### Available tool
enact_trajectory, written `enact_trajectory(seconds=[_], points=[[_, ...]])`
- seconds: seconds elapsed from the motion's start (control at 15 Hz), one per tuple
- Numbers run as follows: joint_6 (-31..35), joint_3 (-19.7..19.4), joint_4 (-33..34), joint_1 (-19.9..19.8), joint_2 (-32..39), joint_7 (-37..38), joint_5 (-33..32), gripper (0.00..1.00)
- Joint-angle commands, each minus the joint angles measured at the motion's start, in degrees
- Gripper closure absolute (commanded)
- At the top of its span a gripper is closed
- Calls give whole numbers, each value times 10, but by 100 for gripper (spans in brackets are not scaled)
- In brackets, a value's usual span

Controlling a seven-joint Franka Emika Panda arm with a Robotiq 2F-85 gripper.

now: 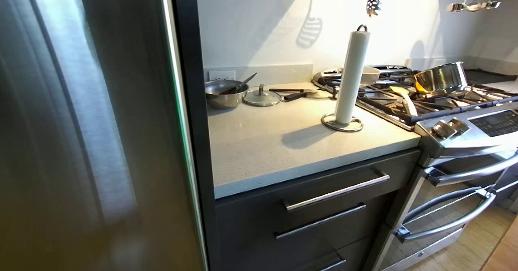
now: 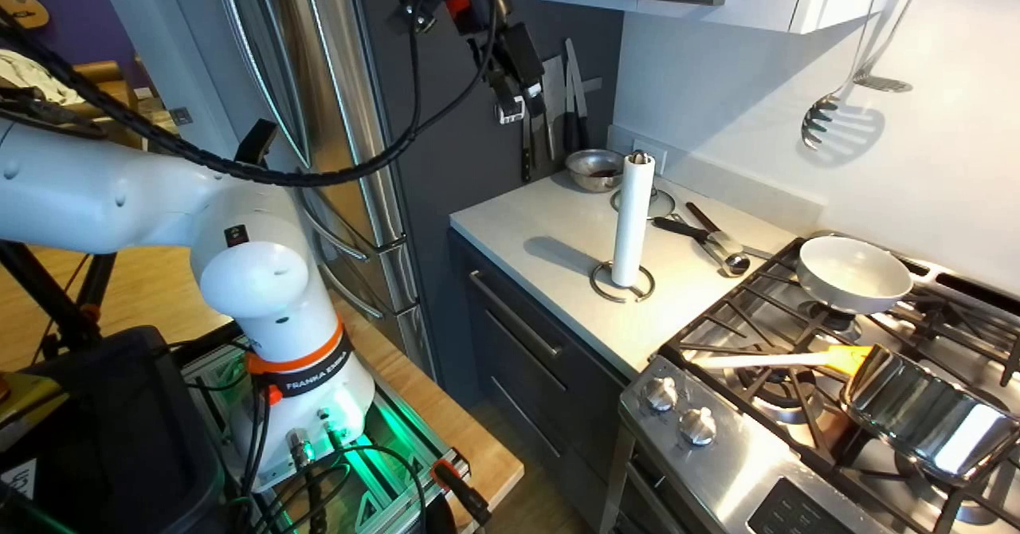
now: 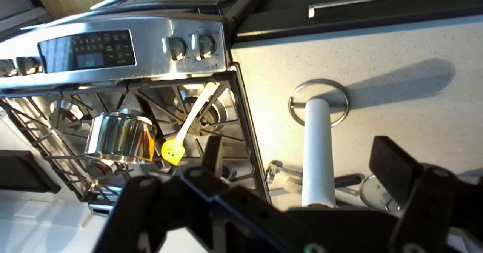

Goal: Remove the paper towel from the stand and put it on the cupboard to the left

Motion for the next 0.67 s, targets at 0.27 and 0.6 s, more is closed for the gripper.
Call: enact_trajectory(seconds=[0.27, 0.6], points=[[188, -94, 42, 57, 163, -24, 126, 0], [140, -93, 116, 61, 290, -49, 150, 0]])
